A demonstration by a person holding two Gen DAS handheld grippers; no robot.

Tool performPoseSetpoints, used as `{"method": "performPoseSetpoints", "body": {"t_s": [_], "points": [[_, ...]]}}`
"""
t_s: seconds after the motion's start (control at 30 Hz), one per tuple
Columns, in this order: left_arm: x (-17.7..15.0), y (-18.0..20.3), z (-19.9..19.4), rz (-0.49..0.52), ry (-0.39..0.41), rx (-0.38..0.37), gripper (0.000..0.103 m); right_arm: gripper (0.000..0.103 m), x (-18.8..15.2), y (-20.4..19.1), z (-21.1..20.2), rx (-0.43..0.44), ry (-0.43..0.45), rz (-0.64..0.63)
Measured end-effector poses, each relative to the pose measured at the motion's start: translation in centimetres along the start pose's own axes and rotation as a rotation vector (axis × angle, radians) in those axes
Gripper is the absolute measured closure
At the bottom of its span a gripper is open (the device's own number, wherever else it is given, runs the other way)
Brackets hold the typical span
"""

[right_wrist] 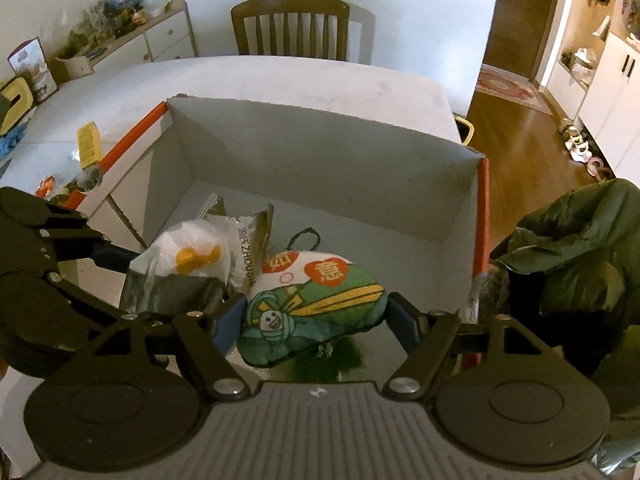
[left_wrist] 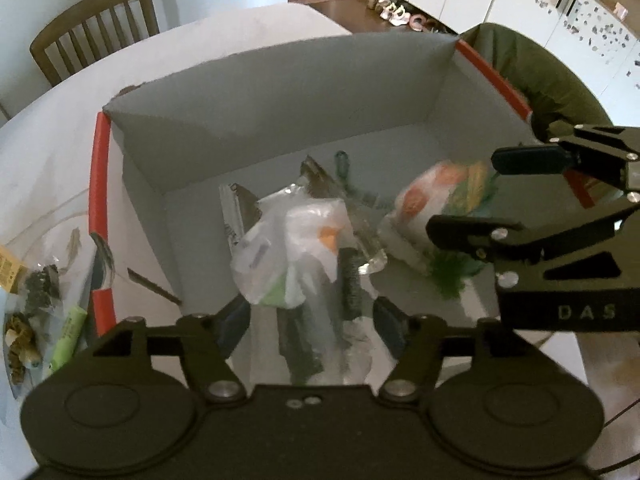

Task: Organize objects
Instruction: 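Open both tools to drop the plastic bag and green pouch in the box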

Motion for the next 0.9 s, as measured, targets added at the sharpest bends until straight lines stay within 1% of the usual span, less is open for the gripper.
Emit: {"method": "performPoseSetpoints", "body": {"t_s": [0.03, 0.1, 0.13, 0.2, 0.23, 0.27, 0.4, 0.57, 0.6, 0.63, 0.8, 0.9], "points": [[-0.1, 0.1, -0.3, 0.0, 0.007, -0.007, 0.031, 0.027, 0.0, 0.1, -0.2, -0.002, 0.011, 0.006], [0.4, 0.4, -0.7, 0.0, 0.02, -0.009, 0.03, 0.026, 0.1, 0.2, -0.7, 0.002, 0.028, 0.015], [0.4, 0.4, -1.0, -0.001, 0.028, -0.011, 0.028, 0.023, 0.1, 0.2, -1.0, 0.009, 0.034, 0.019], [0.1, 0.3, -1.8, -0.003, 0.045, -0.022, 0.023, 0.022, 0.0, 0.2, -1.5, 0.013, 0.046, 0.023], [-0.3, 0.7, -2.6, -0.004, 0.054, -0.015, 0.017, 0.022, 0.0, 0.2, -1.7, 0.009, 0.051, 0.024], [-0.2, 0.9, -3.0, -0.003, 0.064, -0.013, 0.016, 0.022, 0.0, 0.2, -1.9, 0.007, 0.057, 0.027], [-0.5, 0.8, -4.4, -0.006, 0.092, -0.028, 0.014, 0.022, -0.1, 0.5, -2.9, 0.006, 0.071, 0.058], [-0.9, 0.3, -6.4, -0.023, 0.134, -0.015, 0.014, 0.022, -0.3, 0.4, -4.4, 0.0, 0.099, 0.086], [0.6, 1.1, -5.5, -0.025, 0.143, -0.013, 0.014, 0.022, -0.3, 0.3, -4.8, -0.002, 0.104, 0.091], [0.8, 1.6, -5.6, -0.029, 0.155, -0.011, 0.014, 0.022, -0.3, 0.1, -5.1, -0.002, 0.11, 0.093], [0.6, 0.3, -8.2, -0.052, 0.219, -0.012, 0.012, 0.022, -0.1, -1.0, -7.0, 0.005, 0.146, 0.092], [0.5, -0.9, -9.7, -0.064, 0.26, 0.0, 0.011, 0.022, 0.3, -1.9, -7.9, 0.01, 0.161, 0.101]]}}
Point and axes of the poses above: each gripper's, at about its wrist camera, not at the fingertips, and z roughly the way its jaws point, y to its right, x to its top, the point moved 10 cm from there along z, roughly the way its jaws point, and after that the axes turned 5 degrees about z, right-handed, at the moved point
